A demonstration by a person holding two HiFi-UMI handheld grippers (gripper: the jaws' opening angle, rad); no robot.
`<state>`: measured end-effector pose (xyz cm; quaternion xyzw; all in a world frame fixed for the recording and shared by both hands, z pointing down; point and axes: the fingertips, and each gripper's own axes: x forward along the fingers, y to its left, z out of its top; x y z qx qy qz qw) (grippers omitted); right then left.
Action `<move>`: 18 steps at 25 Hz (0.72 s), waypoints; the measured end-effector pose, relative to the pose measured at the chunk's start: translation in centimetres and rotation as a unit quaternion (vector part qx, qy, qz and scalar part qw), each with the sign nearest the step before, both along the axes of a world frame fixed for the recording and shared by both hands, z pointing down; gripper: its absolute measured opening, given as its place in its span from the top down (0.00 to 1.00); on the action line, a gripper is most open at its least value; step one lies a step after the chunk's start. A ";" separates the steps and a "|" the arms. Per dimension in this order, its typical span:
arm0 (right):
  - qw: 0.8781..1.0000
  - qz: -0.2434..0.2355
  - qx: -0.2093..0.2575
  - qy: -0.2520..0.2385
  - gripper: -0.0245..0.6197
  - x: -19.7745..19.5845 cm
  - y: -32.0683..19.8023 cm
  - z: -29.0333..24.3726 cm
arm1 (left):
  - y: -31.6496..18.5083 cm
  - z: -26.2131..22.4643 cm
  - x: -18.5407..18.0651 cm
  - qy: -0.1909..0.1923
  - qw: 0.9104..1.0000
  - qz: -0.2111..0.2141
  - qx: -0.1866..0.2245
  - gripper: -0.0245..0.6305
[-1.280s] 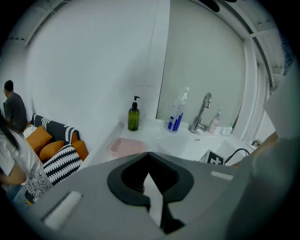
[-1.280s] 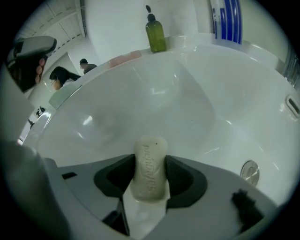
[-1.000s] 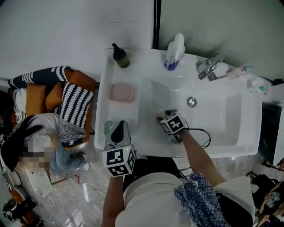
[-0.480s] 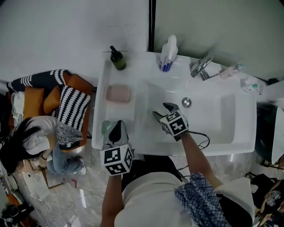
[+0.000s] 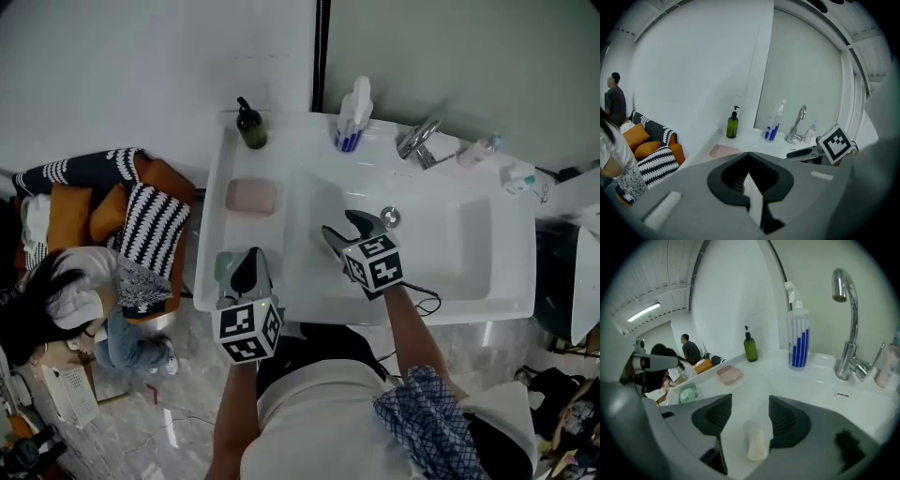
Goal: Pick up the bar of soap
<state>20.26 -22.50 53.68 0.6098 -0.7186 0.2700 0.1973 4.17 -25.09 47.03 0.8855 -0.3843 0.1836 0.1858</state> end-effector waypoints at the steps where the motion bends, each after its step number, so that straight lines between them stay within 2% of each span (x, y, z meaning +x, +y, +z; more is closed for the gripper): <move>1: 1.000 0.008 0.009 -0.002 0.57 0.1 0.0 -0.6 | 0.0 0.0 0.1 0.002 1.000 0.001 0.000 0.95; 7: 0.998 0.059 0.030 0.006 0.57 0.3 0.0 -2.4 | 0.4 0.1 0.6 0.019 1.000 0.010 -0.005 0.95; 13: 0.995 0.080 0.055 0.013 0.57 0.1 0.3 -4.2 | 0.1 -0.4 0.8 0.029 1.000 0.008 0.004 0.95; 18: 0.995 0.076 0.068 0.000 0.57 -0.8 0.5 -5.1 | -0.2 -0.7 0.7 0.032 0.999 0.004 0.010 0.95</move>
